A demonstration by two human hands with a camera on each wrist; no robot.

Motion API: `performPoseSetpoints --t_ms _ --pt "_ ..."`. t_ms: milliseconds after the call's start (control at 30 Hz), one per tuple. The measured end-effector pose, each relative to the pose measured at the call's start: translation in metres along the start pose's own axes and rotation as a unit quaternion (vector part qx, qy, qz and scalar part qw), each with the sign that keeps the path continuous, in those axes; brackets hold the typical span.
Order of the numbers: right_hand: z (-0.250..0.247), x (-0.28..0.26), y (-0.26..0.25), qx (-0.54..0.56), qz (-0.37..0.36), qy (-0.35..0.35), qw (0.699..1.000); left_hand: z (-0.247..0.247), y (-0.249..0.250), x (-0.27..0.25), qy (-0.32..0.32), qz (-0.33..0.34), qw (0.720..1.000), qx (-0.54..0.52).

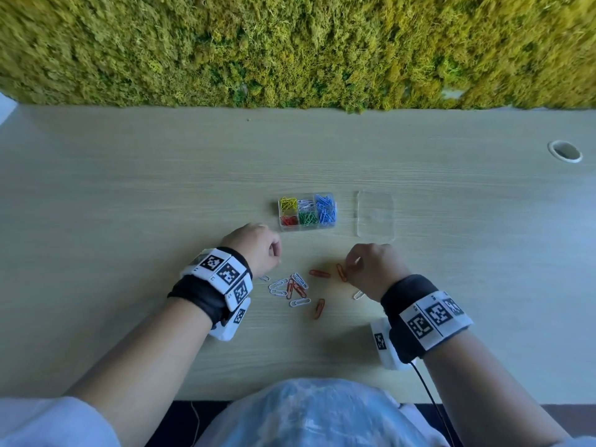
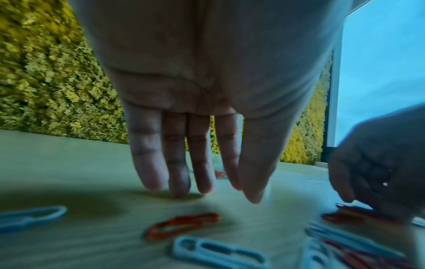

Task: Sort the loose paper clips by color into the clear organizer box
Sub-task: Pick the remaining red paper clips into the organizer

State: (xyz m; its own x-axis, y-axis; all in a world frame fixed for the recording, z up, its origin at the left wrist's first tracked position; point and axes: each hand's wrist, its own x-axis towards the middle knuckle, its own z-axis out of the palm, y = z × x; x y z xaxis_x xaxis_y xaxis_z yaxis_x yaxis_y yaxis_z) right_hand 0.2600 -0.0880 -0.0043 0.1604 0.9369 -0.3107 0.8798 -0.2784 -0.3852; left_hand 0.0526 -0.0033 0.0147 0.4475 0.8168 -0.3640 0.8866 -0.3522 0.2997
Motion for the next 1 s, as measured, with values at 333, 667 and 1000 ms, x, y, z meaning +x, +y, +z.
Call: performPoseSetpoints --t_ms 333,667,1000 --pt "-0.001 -0.004 -0.002 0.038 0.002 -0.026 0.999 0.020 0.027 -0.009 -0.049 0.091 0.994 0.028" --pt "-0.014 -0.024 0.031 0.663 0.148 -0.046 0.732 0.021 0.030 -0.005 -0.057 0.096 0.993 0.029" --pt "-0.001 -0.034 0.019 0.097 0.032 -0.063 0.993 0.019 0.035 -0.005 -0.053 0.096 0.994 0.006"
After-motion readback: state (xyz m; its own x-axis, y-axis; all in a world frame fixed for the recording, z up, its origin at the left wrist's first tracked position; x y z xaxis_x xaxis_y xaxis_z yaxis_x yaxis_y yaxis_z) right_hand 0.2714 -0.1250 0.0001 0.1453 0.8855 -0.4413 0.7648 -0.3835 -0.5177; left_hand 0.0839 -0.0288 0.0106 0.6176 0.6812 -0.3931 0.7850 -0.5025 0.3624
